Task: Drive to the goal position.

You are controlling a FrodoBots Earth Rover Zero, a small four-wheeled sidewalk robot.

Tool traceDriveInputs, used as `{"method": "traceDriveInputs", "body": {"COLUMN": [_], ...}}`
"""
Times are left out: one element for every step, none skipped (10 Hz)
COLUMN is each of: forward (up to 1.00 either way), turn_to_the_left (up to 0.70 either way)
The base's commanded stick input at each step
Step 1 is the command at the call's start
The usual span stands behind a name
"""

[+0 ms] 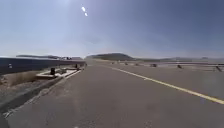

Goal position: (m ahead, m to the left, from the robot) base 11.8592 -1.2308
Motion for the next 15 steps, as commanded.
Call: {"method": "traceDriveInputs", "body": {"forward": [0.0,0.0,0.0,0.0,0.23,0.53,0.7,0.7,0.7,0.7,0.7,0.7,0.7,0.7,0.7], "turn_to_the_left": [0.0,0.0,0.0,0.0,0.0,0.0,0.0,0.0,0.0,0.0,0.0,0.0,0.0,0.0,0.0]}}
